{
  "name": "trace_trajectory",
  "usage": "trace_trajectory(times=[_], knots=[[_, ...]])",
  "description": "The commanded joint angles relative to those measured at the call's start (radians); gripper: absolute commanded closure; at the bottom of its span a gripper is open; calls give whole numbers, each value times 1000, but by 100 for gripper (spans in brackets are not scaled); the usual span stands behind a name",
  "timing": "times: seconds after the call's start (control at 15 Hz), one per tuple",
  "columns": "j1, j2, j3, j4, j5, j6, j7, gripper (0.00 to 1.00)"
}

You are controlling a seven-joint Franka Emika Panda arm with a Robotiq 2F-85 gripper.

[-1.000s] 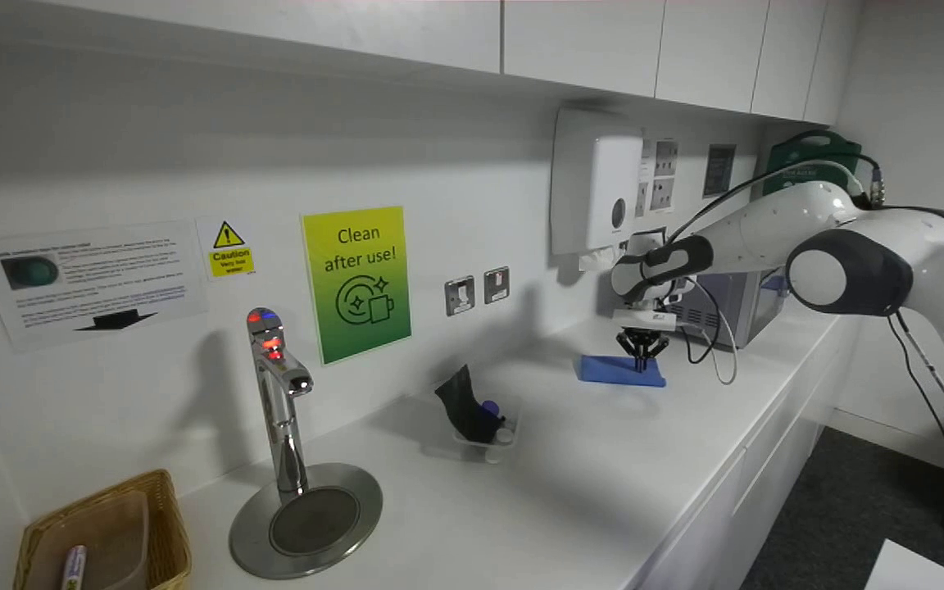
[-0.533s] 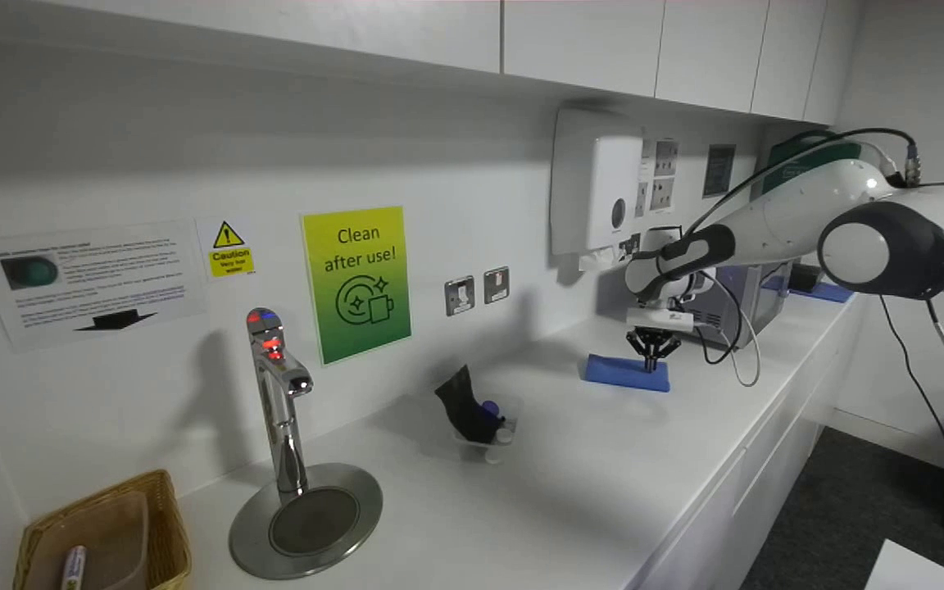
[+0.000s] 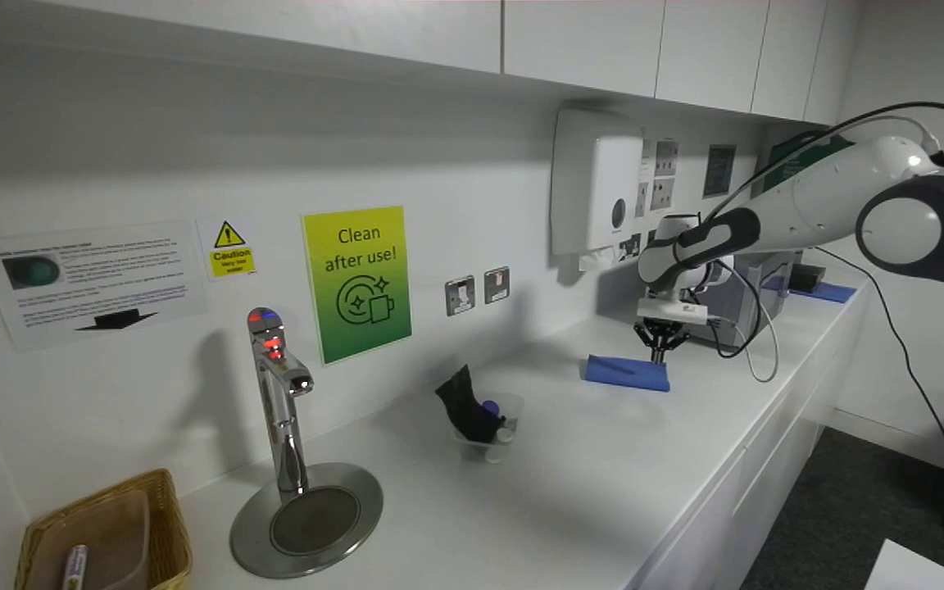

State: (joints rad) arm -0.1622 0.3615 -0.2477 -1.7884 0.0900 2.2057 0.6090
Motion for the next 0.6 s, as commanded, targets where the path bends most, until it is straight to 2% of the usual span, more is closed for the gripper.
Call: trace_trajectory(times=[0.0,0.33,0.53], knots=[[-28,1,-16,46,14,10,-7,100],[-67,53,2,142,91,-29,-27,100],[-64,94,10,191,113,-37,-19,100]])
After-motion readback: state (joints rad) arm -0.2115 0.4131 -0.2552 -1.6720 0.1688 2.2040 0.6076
